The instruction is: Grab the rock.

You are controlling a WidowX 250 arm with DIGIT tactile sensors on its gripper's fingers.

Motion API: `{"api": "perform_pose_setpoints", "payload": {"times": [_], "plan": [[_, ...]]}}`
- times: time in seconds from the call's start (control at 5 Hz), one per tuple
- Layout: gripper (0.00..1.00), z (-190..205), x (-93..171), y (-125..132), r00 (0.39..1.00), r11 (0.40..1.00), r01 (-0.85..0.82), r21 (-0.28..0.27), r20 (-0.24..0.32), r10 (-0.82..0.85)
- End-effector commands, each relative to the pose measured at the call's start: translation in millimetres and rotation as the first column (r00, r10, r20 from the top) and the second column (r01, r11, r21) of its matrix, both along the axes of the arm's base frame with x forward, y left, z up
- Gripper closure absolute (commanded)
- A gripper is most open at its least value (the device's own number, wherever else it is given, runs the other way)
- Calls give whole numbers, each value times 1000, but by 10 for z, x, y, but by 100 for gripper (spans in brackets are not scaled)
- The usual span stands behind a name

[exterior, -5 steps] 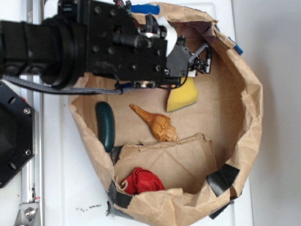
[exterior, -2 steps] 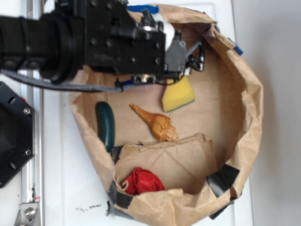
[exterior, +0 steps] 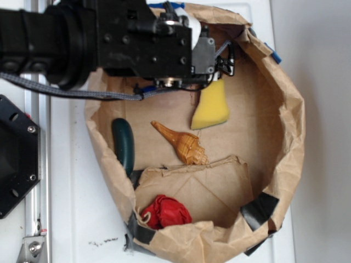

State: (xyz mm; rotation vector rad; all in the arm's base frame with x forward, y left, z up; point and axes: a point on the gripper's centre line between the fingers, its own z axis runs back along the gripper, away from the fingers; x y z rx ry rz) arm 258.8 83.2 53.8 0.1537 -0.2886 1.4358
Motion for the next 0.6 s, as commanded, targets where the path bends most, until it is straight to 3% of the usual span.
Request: {"api": "perform_pose_setpoints", "payload": {"times": [0.0,0.4], "plan": [[0,230,-36,101,995,1000,-4,14,96,3],[0,95,50,223,996,997,-25,71,87,19]]}}
